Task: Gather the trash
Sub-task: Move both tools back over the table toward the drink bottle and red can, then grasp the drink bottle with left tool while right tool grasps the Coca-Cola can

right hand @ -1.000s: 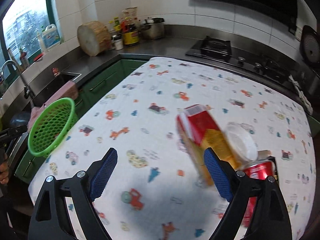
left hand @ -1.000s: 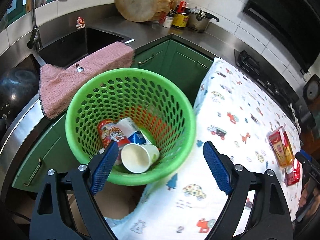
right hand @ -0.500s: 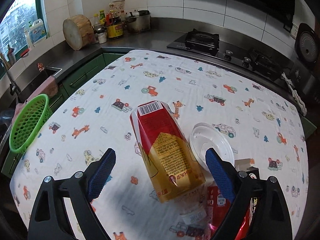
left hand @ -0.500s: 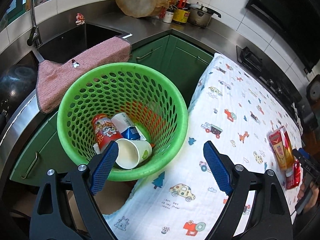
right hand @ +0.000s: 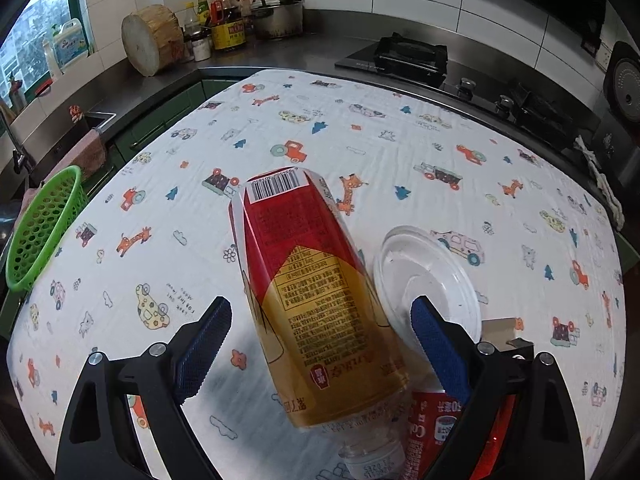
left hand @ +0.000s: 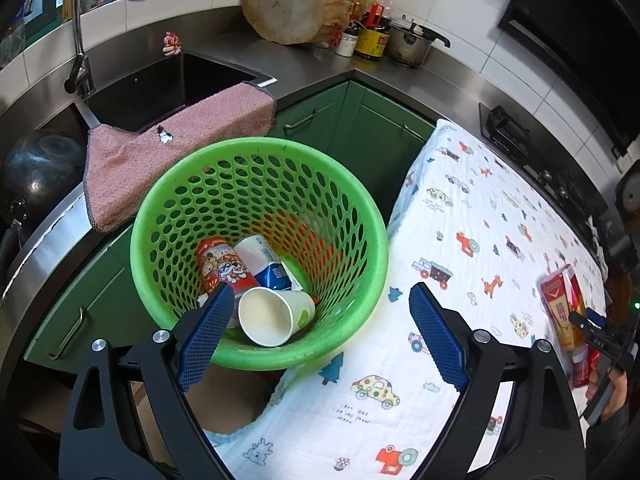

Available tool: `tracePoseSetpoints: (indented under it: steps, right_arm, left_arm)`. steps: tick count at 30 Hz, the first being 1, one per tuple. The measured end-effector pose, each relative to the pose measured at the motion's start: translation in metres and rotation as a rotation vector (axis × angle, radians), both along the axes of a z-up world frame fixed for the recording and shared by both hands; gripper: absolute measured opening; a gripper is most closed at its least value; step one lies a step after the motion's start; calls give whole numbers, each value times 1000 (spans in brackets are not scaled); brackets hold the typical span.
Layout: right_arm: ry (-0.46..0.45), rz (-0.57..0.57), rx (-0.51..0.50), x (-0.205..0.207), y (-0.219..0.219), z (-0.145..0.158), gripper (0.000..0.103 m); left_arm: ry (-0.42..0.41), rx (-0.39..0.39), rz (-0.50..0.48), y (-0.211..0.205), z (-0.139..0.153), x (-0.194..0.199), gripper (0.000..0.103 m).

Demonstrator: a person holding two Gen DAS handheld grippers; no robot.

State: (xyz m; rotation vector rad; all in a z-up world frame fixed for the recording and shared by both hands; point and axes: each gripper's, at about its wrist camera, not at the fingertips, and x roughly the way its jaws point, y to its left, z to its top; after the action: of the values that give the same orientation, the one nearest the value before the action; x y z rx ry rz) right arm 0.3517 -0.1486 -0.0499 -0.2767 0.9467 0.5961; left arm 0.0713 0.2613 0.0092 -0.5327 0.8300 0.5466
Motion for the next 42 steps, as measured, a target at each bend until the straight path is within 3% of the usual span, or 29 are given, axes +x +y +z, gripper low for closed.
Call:
tracePoseSetpoints:
  steps: [5,7,13,30,42]
  right_arm:
    - [15,26,-2,1,9,-6,87]
    - [26,29,-3,2,12,-9,79]
    - [60,13,25,1,18,-12,76]
    - [181,52,122,-50,31,-14,76]
    - [115,56,123,-69,4,11,81]
  left_arm:
    - [14,-7,-9,-1,-6,3,88]
    - [12,-9,-12,-2,-7,4,88]
    - [2,-20,-23,-3,-12,9,88]
    - [40,-32,-119,-38,-23,41,88]
    - [15,-72,-197,-84,-14,57,88]
